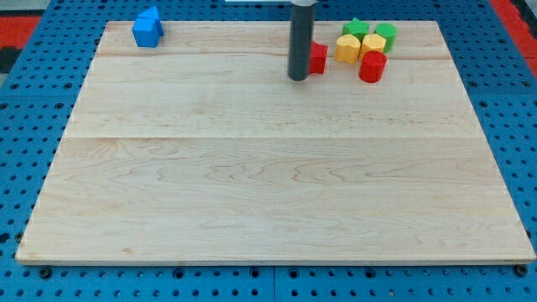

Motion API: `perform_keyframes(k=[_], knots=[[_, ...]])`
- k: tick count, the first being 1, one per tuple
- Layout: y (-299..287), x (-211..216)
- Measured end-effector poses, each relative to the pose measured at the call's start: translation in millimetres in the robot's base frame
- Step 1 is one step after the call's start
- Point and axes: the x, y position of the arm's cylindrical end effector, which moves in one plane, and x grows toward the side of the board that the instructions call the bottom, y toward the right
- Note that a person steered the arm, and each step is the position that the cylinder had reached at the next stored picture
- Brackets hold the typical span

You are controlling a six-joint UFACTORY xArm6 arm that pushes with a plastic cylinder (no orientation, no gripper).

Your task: Push the red star into the yellow heart

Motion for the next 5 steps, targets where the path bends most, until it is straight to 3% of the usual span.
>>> perform_keyframes(k=[1, 3, 5], knots=[[-28, -26], [40, -30], [7, -23]])
